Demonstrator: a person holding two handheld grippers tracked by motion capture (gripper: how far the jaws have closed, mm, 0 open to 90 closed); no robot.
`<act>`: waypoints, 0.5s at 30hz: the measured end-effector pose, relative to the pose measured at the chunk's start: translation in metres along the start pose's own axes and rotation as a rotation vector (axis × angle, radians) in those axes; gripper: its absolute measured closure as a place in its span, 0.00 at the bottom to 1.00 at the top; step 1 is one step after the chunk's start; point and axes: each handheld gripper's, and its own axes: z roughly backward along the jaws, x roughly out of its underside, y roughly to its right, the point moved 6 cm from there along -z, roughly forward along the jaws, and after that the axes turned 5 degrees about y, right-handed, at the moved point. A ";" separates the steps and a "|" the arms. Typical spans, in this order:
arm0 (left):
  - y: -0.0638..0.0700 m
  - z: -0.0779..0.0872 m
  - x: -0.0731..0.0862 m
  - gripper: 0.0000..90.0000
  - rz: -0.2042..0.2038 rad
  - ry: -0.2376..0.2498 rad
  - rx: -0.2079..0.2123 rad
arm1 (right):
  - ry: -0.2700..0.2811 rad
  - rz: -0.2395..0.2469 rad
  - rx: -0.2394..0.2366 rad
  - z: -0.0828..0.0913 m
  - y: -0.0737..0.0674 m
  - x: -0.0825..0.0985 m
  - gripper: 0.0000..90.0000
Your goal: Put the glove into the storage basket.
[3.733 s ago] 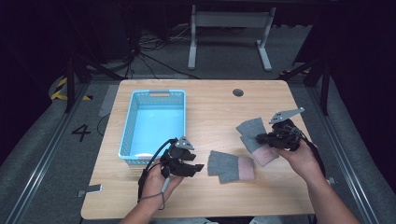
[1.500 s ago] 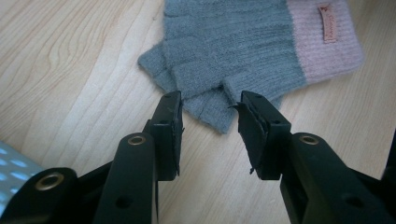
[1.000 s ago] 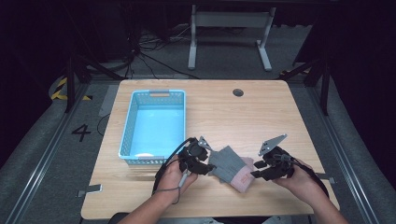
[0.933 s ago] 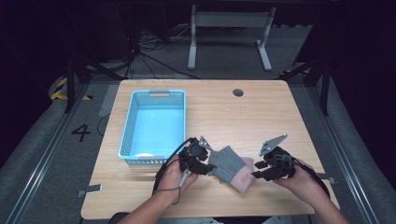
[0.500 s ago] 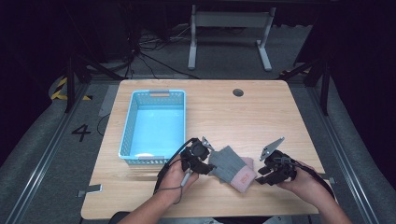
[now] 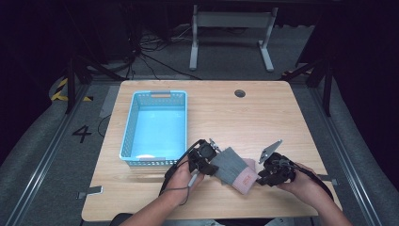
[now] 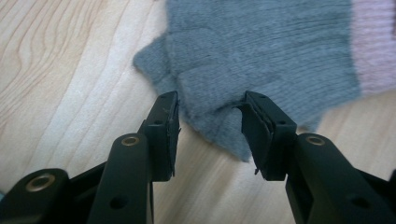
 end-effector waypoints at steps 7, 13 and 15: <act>-0.003 -0.006 0.002 0.65 0.006 -0.044 -0.014 | -0.004 0.004 0.001 -0.001 -0.001 0.000 0.75; -0.002 -0.008 0.000 0.69 0.016 -0.038 0.031 | -0.005 0.002 0.002 -0.003 0.000 -0.001 0.76; -0.002 -0.009 0.000 0.69 0.027 -0.039 0.046 | -0.007 0.005 0.000 -0.004 0.000 -0.001 0.77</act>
